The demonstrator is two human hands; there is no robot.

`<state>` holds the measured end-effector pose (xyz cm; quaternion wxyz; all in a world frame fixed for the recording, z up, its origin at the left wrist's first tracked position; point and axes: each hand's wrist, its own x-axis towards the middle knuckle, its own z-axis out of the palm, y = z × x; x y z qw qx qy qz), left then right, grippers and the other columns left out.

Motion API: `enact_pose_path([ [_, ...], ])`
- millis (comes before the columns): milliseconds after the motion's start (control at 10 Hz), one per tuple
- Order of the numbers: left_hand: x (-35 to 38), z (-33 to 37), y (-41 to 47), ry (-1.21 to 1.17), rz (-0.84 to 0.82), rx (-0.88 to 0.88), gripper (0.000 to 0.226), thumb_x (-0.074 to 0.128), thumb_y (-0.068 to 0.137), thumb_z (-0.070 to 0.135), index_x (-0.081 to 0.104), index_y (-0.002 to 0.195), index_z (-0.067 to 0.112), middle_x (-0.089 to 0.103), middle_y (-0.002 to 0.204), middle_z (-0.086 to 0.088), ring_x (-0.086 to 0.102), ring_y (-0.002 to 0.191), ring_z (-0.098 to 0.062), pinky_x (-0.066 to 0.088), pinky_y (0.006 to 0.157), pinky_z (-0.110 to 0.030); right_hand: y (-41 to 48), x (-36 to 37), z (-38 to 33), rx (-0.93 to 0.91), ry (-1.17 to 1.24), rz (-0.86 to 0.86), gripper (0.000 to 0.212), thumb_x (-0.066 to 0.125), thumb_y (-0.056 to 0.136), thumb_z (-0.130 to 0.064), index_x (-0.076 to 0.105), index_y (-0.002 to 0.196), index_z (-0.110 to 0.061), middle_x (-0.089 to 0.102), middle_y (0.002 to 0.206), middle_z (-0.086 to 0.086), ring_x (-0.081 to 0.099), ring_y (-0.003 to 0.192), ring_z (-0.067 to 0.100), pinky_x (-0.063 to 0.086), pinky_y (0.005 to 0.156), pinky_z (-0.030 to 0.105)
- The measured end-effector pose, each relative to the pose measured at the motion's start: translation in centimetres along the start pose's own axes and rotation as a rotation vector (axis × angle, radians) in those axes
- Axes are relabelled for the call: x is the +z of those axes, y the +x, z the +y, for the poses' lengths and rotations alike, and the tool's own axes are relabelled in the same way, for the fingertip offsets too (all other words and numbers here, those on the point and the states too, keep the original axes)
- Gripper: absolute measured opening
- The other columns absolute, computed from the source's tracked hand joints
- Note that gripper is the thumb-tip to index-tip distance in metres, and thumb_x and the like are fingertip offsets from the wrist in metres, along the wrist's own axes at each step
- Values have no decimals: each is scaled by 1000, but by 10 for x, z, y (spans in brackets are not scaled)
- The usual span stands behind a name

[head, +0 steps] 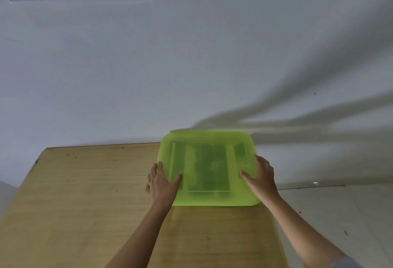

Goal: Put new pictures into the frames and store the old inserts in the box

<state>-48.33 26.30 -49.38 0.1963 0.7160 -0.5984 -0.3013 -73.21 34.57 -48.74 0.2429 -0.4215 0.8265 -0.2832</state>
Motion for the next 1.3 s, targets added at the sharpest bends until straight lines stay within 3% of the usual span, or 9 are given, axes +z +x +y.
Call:
enact_pose_path([
  [200, -3, -10, 4, -135, -60, 38, 87, 69, 78, 43, 23, 146, 16, 31, 143, -10, 36, 130, -28, 35, 104, -42, 7, 5, 12, 33, 121, 15, 69, 56, 90, -33, 20, 146, -16, 30, 142, 13, 31, 132, 26, 27, 106, 33],
  [400, -5, -17, 6, -99, -111, 35, 92, 66, 75, 55, 18, 147, 25, 41, 127, -9, 46, 117, -29, 43, 95, -42, 10, 11, 19, 38, 64, 23, 66, 43, 93, -42, 10, 148, -25, 42, 118, 14, 47, 110, 28, 39, 90, 33],
  [500, -1, -20, 1, -80, -98, 34, 92, 63, 75, 58, 15, 148, 26, 40, 124, -10, 44, 117, -30, 44, 94, -43, 17, 10, 17, 40, 48, 5, 64, 42, 94, -42, 11, 148, -26, 41, 110, 12, 48, 92, 23, 39, 81, 30],
  [700, 1, -19, 8, -55, -116, 51, 94, 60, 77, 59, 11, 148, 25, 39, 125, -10, 40, 120, -29, 40, 97, -42, 25, 10, 15, 57, 63, 15, 62, 43, 94, -42, 15, 147, -27, 36, 103, 6, 50, 96, 28, 40, 82, 32],
  [900, 0, -22, 11, -36, -134, 75, 95, 60, 77, 59, 8, 149, 24, 39, 125, -11, 38, 121, -30, 38, 100, -44, 22, 10, 14, 61, 79, 10, 62, 44, 93, -43, 16, 147, -28, 37, 105, 8, 45, 84, 19, 35, 75, 27],
  [1000, 0, -23, 15, -43, -155, 68, 95, 59, 77, 60, 6, 148, 25, 37, 127, -13, 36, 124, -31, 36, 101, -45, 23, 7, 12, 72, 77, -3, 63, 44, 93, -44, 16, 147, -29, 41, 110, 13, 44, 84, 19, 33, 74, 27],
  [1100, -1, -23, 9, -34, -202, 65, 96, 58, 78, 60, 3, 149, 25, 35, 131, -14, 34, 127, -33, 35, 102, -46, 20, 3, 12, 63, 34, -49, 63, 42, 94, -44, 13, 148, -29, 44, 117, 17, 47, 97, 24, 35, 76, 29],
  [1200, -7, -22, 15, -20, -248, 46, 92, 53, 82, 60, 0, 149, 25, 33, 135, -16, 33, 128, -33, 33, 104, -45, 25, -3, 12, 76, 17, -106, 61, 35, 96, -44, 9, 148, -28, 39, 133, 20, 44, 121, 32, 39, 91, 36],
  [1300, -12, -25, 2, -14, -200, 62, 85, 49, 86, 56, 4, 149, 20, 30, 140, -16, 29, 132, -33, 27, 107, -42, 9, -6, 16, 91, 34, -80, 64, 32, 94, -53, 13, 148, -24, 41, 132, 22, 46, 120, 32, 40, 95, 36],
])
